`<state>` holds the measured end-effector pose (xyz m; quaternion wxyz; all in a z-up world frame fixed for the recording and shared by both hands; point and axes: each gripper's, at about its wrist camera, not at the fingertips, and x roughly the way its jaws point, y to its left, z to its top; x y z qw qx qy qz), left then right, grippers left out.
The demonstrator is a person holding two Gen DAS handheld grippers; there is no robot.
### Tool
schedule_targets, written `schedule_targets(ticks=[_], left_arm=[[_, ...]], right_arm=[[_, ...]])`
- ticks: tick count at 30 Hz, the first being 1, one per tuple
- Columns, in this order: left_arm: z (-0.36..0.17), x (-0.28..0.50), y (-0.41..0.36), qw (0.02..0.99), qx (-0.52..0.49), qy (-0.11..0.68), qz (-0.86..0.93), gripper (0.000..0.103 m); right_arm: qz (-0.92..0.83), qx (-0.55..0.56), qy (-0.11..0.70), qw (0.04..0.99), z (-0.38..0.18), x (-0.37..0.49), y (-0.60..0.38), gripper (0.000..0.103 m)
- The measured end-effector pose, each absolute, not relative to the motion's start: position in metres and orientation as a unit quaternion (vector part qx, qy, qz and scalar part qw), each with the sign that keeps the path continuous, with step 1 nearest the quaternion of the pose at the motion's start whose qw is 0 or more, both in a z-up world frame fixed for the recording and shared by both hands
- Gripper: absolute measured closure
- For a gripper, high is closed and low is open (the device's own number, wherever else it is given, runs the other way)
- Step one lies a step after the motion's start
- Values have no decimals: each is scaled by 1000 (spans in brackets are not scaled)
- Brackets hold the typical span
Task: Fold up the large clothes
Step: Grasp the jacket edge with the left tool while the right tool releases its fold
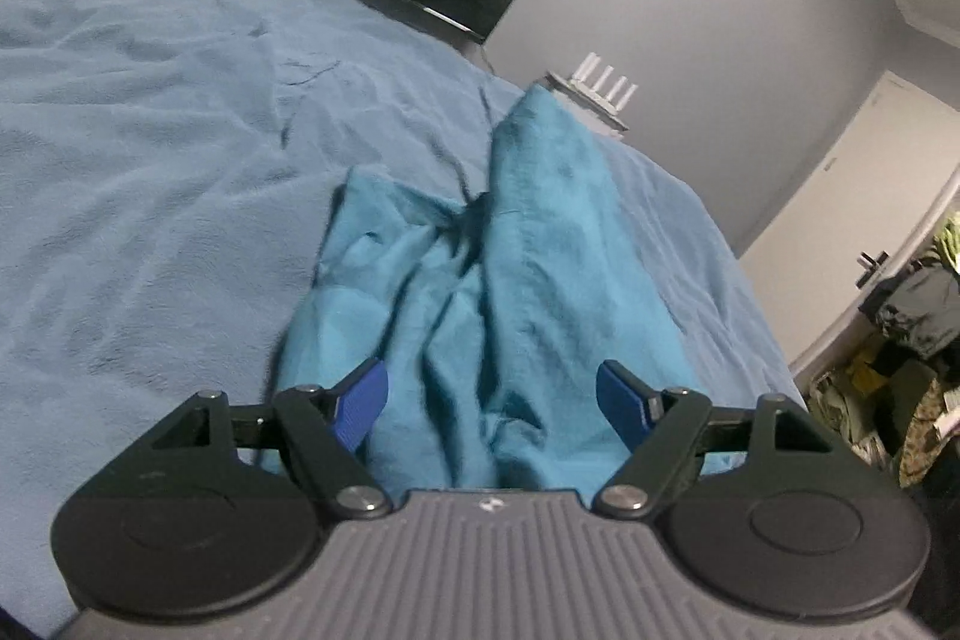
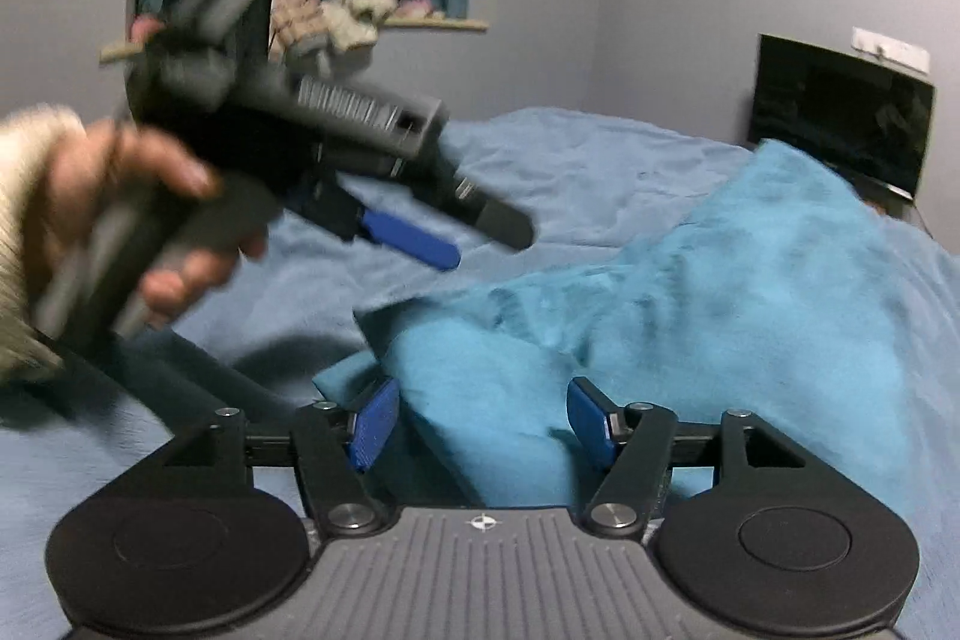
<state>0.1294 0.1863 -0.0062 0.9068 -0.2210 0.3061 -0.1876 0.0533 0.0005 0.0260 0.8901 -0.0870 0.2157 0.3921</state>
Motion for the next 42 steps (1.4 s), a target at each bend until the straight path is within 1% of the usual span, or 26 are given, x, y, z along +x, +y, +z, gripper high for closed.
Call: schedule_targets(ticks=[3, 5, 8, 10, 12, 13, 14, 15, 16, 18, 20, 24, 27, 32, 35, 38, 42], left_arm=[[-3, 130, 177, 905, -217, 291, -220, 27], [-4, 133, 166, 900, -209, 296, -240, 27], [-15, 139, 150, 892, -195, 325, -245, 27], [-26, 143, 142, 885, -188, 350, -244, 27], [-37, 146, 137, 880, -167, 379, -231, 27], [-41, 146, 134, 879, -151, 393, -225, 30], [-44, 145, 132, 877, -142, 402, -223, 47], [-46, 145, 131, 874, -139, 412, -219, 84], [-47, 145, 133, 869, -145, 422, -215, 93], [-40, 142, 138, 867, -157, 420, -218, 99], [-32, 135, 145, 870, -159, 415, -214, 101], [-25, 128, 165, 876, -168, 412, -186, 101], [-32, 126, 178, 867, -174, 431, -179, 101], [-39, 129, 173, 860, -179, 438, -192, 101], [-42, 131, 169, 849, -179, 450, -213, 101], [-41, 131, 173, 847, -174, 451, -220, 101], [-46, 134, 179, 841, -193, 449, -234, 101]], right_arm=[[391, -43, 227, 891, 49, 42, -44, 38], [369, -27, 235, 899, 57, 40, -71, 38], [302, -22, 251, 919, 56, 46, -106, 38], [238, -11, 267, 934, 48, 54, -131, 41], [196, 27, 288, 937, 37, 63, -152, 43], [185, 50, 301, 934, 29, 68, -159, 45], [183, 73, 315, 928, 23, 72, -165, 46], [184, 95, 331, 921, 15, 76, -170, 47], [187, 123, 334, 915, 9, 78, -173, 47], [208, 179, 336, 901, 1, 83, -175, 51], [230, 204, 342, 888, 0, 87, -168, 53], [245, 150, 329, 899, 6, 88, -135, 52], [266, 104, 321, 903, 9, 81, -118, 52], [238, 66, 264, 932, 29, 78, -121, 54], [230, 40, 276, 933, 36, 103, -114, 58], [220, 16, 276, 936, 40, 134, -99, 58], [217, -13, 279, 935, 35, 181, -67, 58]])
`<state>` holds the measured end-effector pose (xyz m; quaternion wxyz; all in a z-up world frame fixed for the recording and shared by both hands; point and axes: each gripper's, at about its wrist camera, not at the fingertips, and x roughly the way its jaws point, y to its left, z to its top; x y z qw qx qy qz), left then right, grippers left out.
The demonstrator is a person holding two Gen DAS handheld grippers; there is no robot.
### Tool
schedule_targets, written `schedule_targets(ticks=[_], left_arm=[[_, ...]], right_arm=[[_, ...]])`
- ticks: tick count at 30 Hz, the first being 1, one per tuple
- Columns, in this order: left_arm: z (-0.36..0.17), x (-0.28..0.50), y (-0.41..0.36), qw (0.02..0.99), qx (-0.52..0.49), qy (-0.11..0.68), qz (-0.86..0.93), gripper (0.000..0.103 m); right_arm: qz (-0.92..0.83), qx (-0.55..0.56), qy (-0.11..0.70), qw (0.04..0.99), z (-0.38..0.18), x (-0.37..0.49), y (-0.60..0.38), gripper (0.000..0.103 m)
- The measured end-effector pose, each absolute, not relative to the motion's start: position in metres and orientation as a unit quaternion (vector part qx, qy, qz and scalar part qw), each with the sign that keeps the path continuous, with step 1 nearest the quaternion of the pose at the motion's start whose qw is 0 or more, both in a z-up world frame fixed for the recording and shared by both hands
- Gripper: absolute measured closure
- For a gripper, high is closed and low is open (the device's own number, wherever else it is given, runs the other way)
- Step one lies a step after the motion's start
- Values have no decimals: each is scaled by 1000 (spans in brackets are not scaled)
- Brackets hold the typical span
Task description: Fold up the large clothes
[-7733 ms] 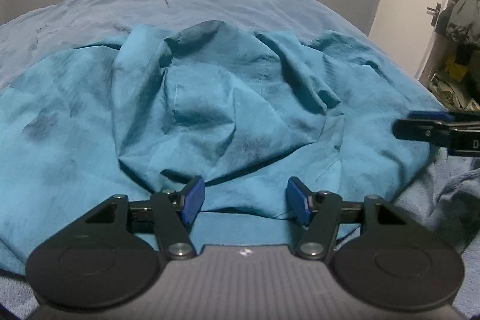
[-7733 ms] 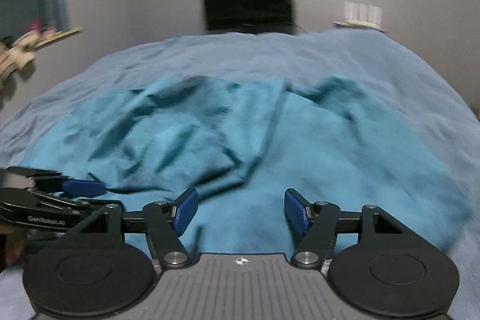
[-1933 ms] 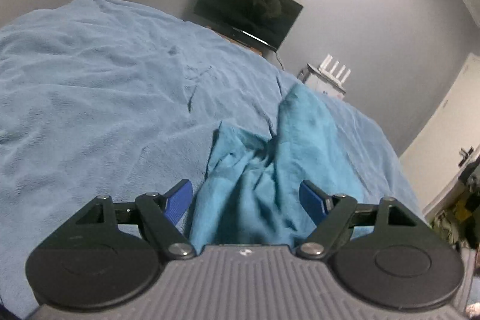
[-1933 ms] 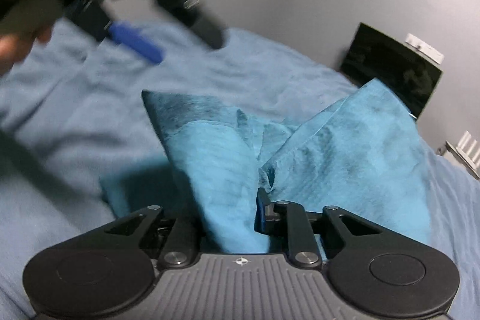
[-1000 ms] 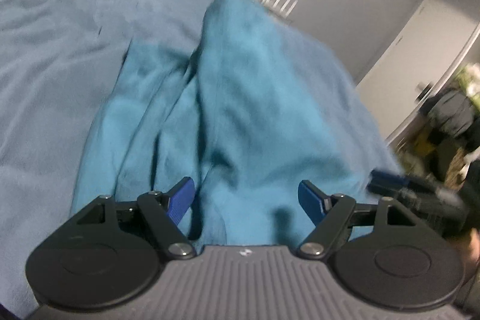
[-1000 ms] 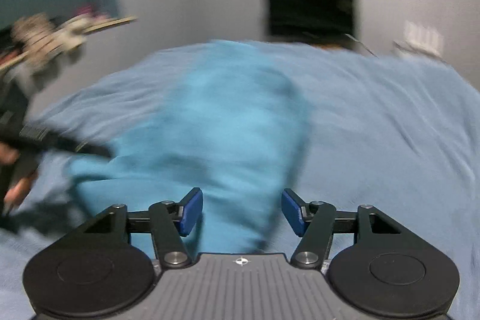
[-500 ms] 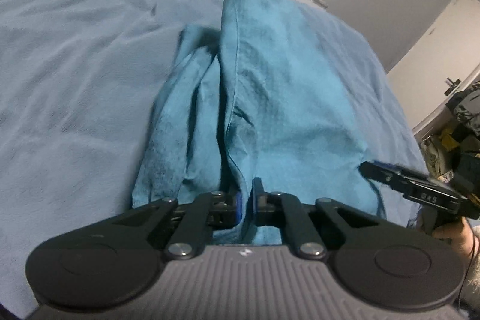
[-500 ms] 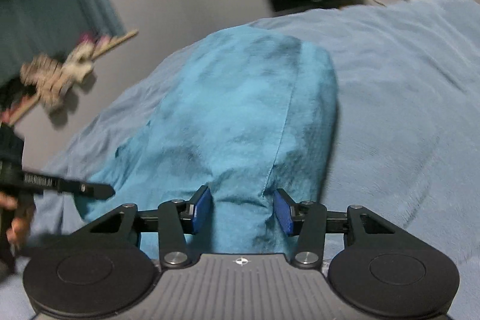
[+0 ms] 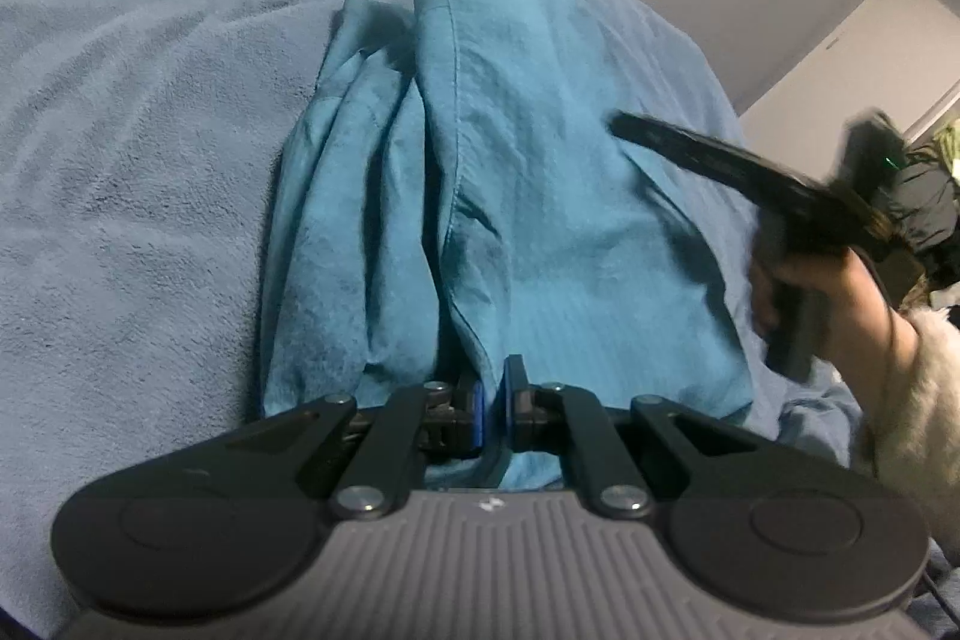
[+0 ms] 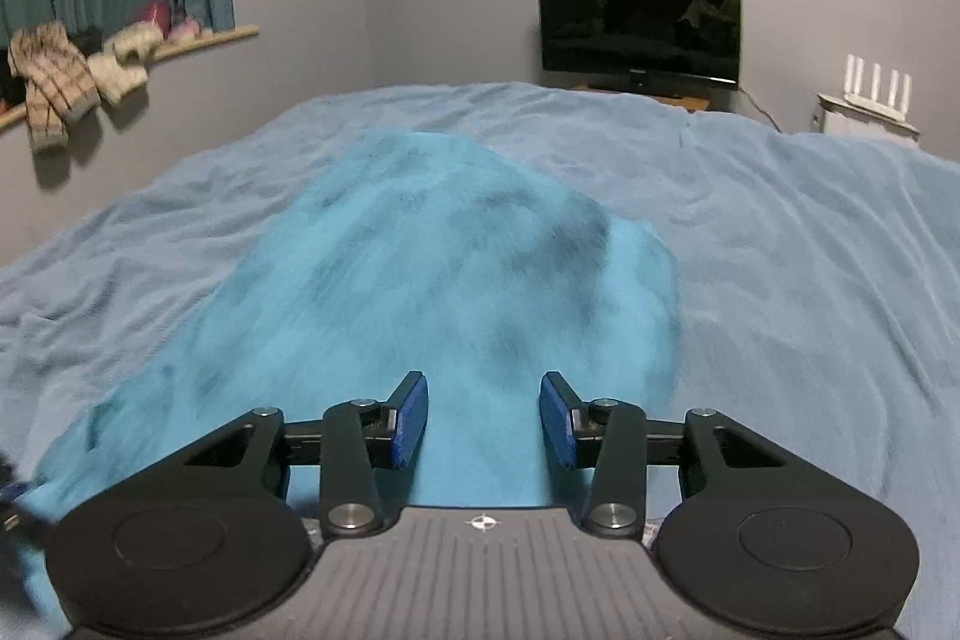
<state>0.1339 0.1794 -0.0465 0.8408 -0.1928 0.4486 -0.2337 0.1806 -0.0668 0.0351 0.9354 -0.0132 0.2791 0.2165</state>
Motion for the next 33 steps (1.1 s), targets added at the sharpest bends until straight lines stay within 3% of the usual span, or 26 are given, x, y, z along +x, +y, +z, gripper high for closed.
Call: schedule_targets(ticks=[12, 18, 28, 31, 33], left_arm=[[-47, 141, 185, 830, -175, 452, -275, 101], [-53, 143, 182, 829, -158, 457, -280, 101], [-53, 143, 180, 830, -152, 451, -291, 101], [-48, 142, 177, 836, -148, 439, -293, 90], [-47, 144, 176, 839, -158, 429, -295, 73]], right_arm=[[243, -68, 298, 921, 44, 297, 38, 61], [278, -66, 314, 905, 29, 313, 88, 74], [230, 4, 230, 946, 75, 276, -10, 62], [171, 16, 221, 960, 75, 270, -59, 59], [155, 38, 234, 959, 68, 268, -89, 55]])
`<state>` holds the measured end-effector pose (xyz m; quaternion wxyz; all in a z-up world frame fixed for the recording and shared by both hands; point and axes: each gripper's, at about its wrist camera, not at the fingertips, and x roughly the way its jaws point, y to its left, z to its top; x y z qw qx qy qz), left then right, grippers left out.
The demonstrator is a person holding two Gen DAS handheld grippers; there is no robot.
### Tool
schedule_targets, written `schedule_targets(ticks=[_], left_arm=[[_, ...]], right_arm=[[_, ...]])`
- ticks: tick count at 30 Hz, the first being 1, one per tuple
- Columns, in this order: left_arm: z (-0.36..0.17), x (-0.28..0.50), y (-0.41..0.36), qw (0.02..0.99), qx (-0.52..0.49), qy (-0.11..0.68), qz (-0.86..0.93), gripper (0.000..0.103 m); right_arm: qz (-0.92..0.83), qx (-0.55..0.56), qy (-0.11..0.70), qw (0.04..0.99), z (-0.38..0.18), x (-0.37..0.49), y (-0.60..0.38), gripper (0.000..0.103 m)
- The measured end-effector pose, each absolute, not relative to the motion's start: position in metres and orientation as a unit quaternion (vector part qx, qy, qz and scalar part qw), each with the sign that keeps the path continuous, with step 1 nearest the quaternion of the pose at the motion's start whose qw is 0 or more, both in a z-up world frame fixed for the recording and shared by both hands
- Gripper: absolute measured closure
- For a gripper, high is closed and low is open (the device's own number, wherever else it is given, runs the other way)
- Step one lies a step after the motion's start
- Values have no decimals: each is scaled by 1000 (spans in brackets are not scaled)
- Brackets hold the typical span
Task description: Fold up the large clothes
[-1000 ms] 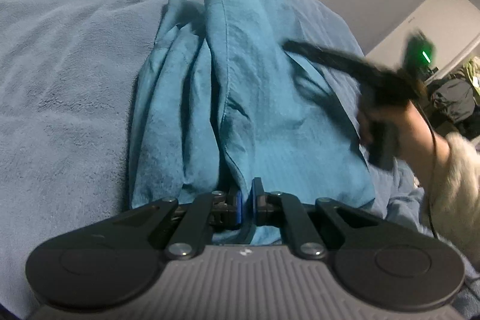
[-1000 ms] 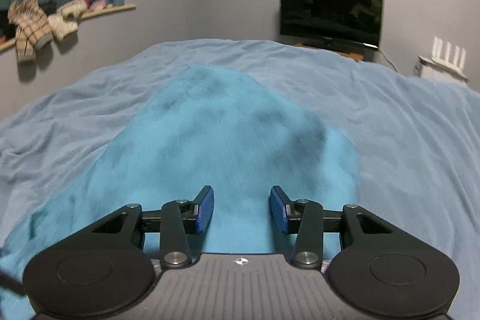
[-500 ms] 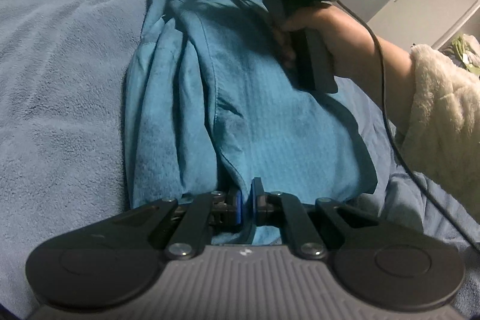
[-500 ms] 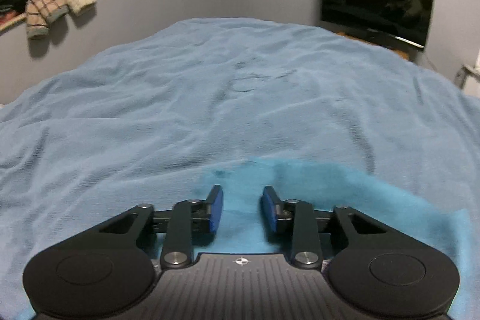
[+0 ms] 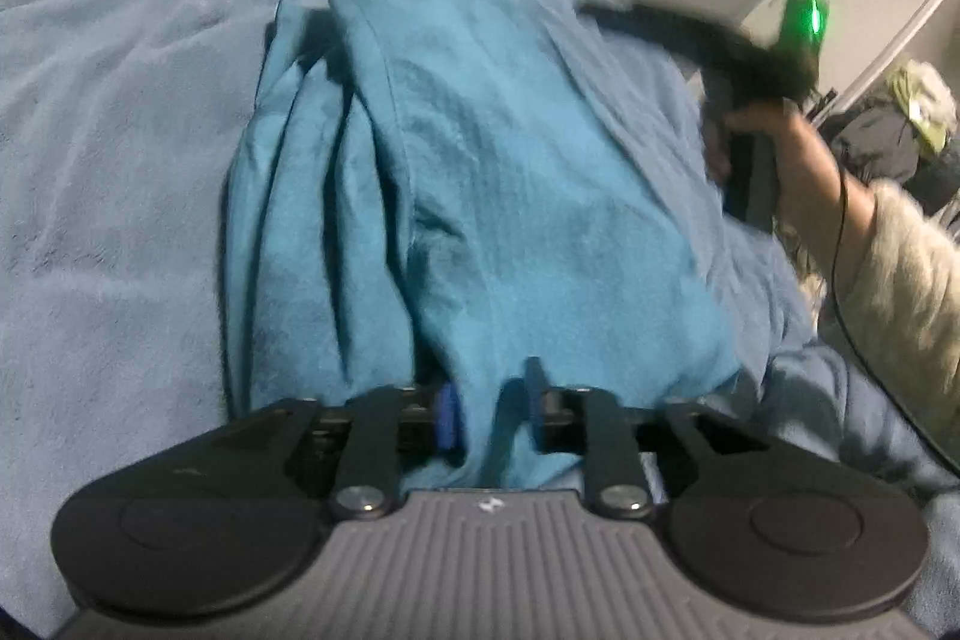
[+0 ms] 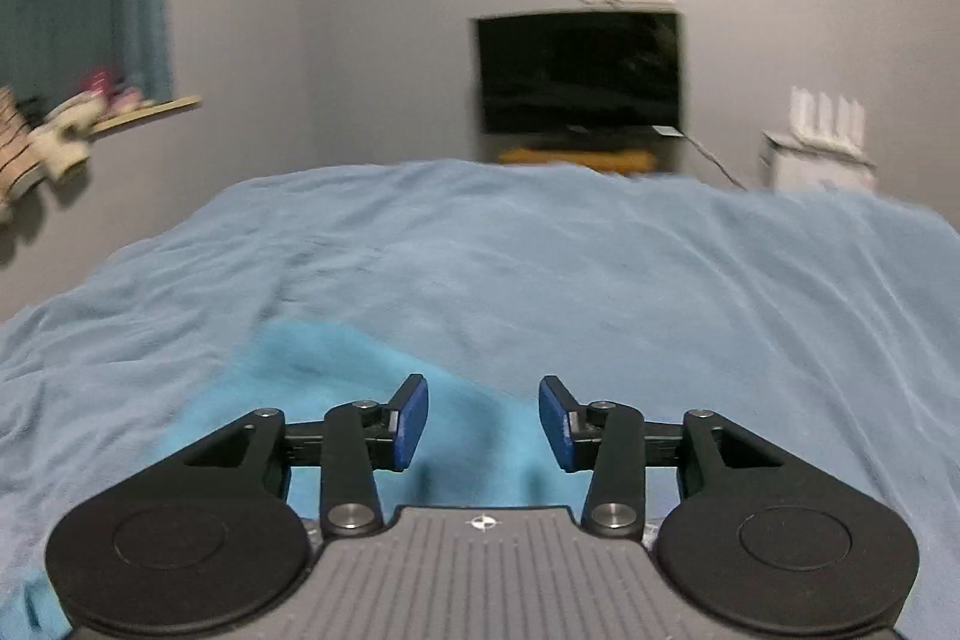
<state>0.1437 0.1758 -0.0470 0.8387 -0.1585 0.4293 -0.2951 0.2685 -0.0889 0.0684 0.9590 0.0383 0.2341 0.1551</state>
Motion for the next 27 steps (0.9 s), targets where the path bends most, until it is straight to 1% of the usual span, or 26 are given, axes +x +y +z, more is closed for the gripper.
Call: schedule_targets(ticks=[1, 3, 6, 9, 12, 13, 15, 20, 23, 25, 27], left_arm=[[-48, 146, 175, 839, -168, 423, -298, 70], [-51, 152, 173, 840, -188, 417, -292, 56], [-64, 163, 177, 837, -244, 405, -276, 45], [-72, 169, 185, 832, -295, 389, -264, 45], [-80, 169, 192, 824, -341, 371, -260, 46], [-82, 170, 193, 818, -350, 370, -267, 49], [-82, 171, 195, 817, -339, 384, -263, 97], [-74, 159, 217, 819, -332, 396, -251, 99], [-73, 155, 219, 824, -320, 409, -227, 99], [-81, 157, 220, 817, -335, 415, -221, 99], [-84, 160, 216, 819, -327, 418, -220, 99]], right_arm=[[155, 60, 247, 955, 62, 269, -105, 52], [164, 110, 269, 943, 49, 270, -129, 51], [186, 181, 296, 919, 25, 271, -150, 51], [199, 219, 323, 899, 2, 275, -153, 50], [213, 281, 321, 879, -13, 282, -156, 49], [212, 292, 323, 875, -17, 282, -153, 49], [209, 277, 323, 881, -17, 283, -140, 48], [211, 247, 316, 891, -9, 277, -119, 48], [231, 208, 311, 898, -2, 278, -106, 43], [250, 186, 309, 898, 5, 275, -105, 37], [251, 198, 309, 896, 8, 277, -114, 36]])
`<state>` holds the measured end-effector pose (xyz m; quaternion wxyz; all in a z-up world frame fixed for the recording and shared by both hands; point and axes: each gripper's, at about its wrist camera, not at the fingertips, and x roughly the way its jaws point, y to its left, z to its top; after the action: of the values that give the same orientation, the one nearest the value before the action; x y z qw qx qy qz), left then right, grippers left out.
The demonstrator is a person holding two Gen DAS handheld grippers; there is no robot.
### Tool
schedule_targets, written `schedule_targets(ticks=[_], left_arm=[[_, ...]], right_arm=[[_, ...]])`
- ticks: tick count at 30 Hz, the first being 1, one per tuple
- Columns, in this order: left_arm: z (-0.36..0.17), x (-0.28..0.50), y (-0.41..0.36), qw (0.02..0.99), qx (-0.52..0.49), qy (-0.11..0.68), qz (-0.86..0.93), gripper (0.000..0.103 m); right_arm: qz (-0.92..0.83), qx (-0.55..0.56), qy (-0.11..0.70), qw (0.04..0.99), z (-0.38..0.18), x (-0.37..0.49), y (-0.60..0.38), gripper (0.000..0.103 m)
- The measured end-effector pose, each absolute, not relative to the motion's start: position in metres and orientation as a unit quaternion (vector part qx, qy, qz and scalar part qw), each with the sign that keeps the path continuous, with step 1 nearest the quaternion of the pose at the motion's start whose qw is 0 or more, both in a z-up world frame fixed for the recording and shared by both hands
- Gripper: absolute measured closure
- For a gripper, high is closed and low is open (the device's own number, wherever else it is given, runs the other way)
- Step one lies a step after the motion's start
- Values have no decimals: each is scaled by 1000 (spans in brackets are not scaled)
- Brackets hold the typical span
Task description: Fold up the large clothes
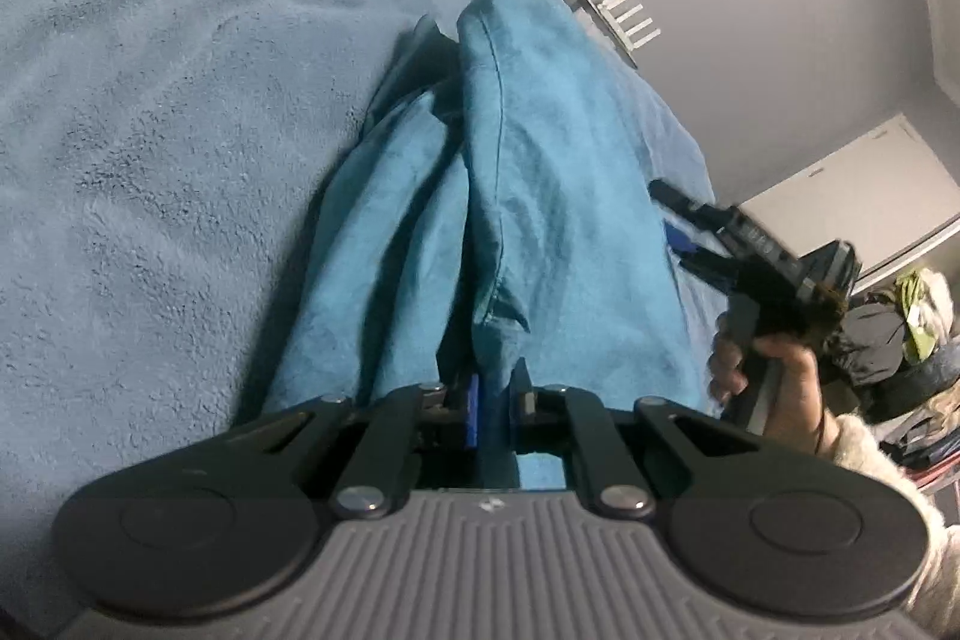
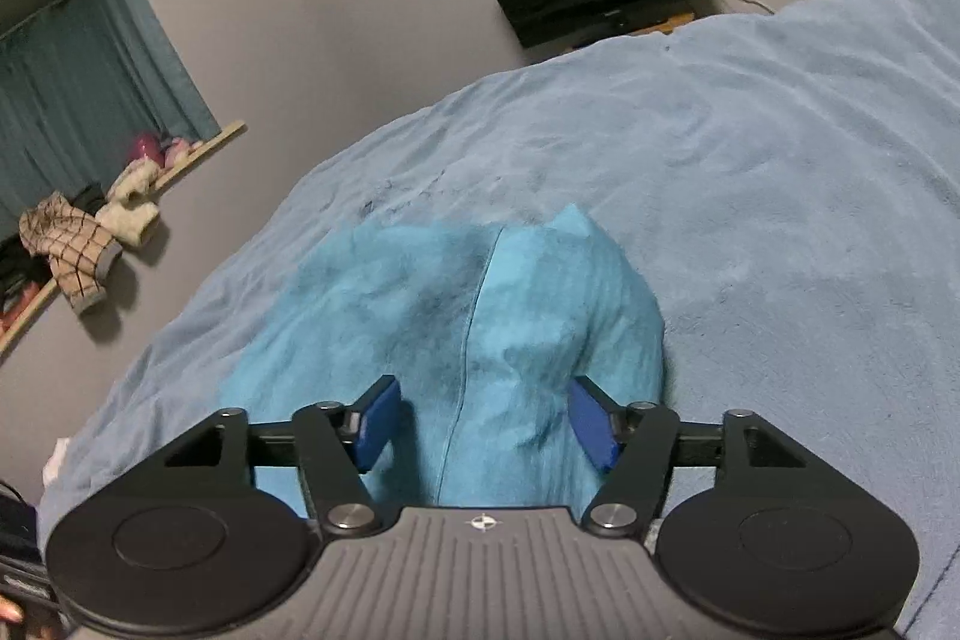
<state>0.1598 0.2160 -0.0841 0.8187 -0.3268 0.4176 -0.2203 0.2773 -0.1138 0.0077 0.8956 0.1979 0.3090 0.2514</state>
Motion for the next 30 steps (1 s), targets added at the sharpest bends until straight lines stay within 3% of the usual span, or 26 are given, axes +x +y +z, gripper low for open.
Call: schedule_targets(ticks=[4, 11, 18, 20, 24, 30], left_arm=[[-85, 160, 214, 819, -324, 420, -220, 99], [-86, 165, 220, 812, -328, 428, -221, 99], [-95, 178, 220, 798, -352, 435, -225, 98], [-97, 178, 220, 795, -357, 435, -227, 98], [-97, 183, 212, 795, -359, 430, -230, 99], [-99, 210, 168, 796, -354, 416, -260, 99]], right_arm=[[232, 249, 324, 883, -1, 287, -146, 18], [284, 399, 385, 782, -62, 329, -173, 7], [326, 464, 369, 737, -98, 352, -149, 0], [320, 470, 359, 740, -100, 354, -145, 6], [301, 471, 371, 741, -84, 359, -148, 33], [272, 432, 362, 780, -38, 378, -183, 37]])
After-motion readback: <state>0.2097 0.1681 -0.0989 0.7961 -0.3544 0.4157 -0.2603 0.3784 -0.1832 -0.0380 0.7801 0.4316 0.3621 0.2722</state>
